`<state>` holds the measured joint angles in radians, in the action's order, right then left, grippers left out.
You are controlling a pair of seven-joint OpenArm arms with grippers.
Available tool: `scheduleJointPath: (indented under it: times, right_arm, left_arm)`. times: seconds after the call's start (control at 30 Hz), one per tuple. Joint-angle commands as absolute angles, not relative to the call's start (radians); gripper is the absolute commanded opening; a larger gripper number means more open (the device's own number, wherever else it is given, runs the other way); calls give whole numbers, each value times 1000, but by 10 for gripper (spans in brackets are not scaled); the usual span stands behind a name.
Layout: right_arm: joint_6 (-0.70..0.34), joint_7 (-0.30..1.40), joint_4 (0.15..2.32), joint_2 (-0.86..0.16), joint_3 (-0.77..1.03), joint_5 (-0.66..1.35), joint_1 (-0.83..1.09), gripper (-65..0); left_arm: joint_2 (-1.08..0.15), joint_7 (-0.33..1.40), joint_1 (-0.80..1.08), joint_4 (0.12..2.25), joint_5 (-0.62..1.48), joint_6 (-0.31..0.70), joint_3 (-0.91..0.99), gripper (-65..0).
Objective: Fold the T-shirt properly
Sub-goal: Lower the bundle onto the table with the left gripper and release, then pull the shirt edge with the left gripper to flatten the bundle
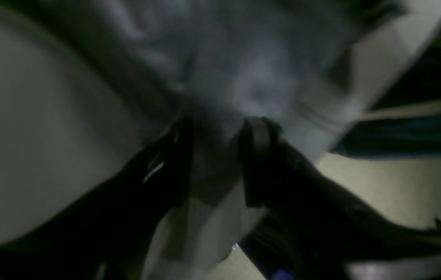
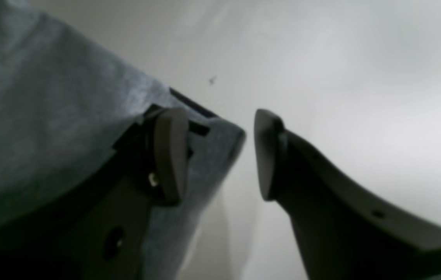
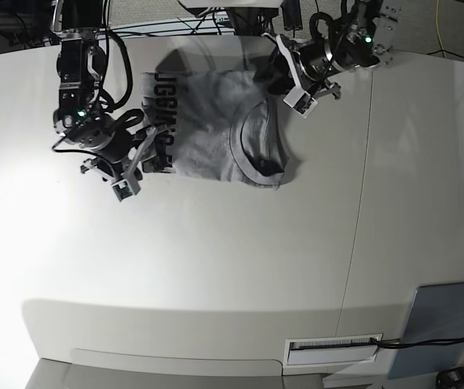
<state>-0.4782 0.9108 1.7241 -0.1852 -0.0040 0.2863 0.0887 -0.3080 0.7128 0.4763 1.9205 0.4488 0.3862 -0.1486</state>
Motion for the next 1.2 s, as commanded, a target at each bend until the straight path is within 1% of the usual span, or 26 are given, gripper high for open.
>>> scheduleJointPath:
  times: [0.0,0.1,0.23,0.43,0.53,0.67,0.73,0.87,1.07,1.1,1.17]
  right_arm:
    - [-479,889,1720,-194,-7,290,68,-381]
    - [-482,891,1697,-194,-14,290,68,-381]
    - [-482,926,1698,-194,-12,291,72,-381]
    - [-482,949,1719,-194,-12,291,105,-381]
    - [-482,949,1761,-194,-12,294,149,-381]
    - [-482,941,1825,-194,-12,333,220,-381]
    - [-482,937,1848,-193,-14,378,249,-381]
    - [-483,925,1868,-191,-14,453,287,-381]
    - [-489,896,1872,-195,17,463,294,-381]
    - [-513,892,1872,-194,37,464,294,-381]
    - [-608,873,1872,-194,89,465,294,-381]
  left_arm:
    - [-310,673,479,1910,445,382,-160,-451]
    - [-310,613,458,1827,395,375,-172,-451]
    - [-310,603,370,1704,384,346,-172,-451]
    - [-310,595,177,1514,384,344,-172,-451]
    - [-310,554,69,1427,356,359,-172,-451]
    - [-310,549,-76,1336,355,363,-173,-451]
    - [-306,549,-134,1305,355,367,-173,-451]
    - [-281,550,-221,1257,355,412,-173,-451]
    - [-282,595,-266,1274,390,408,-172,-451]
    - [-290,615,-266,1287,413,409,-172,-451]
    - [-315,654,-261,1327,468,414,-172,-451]
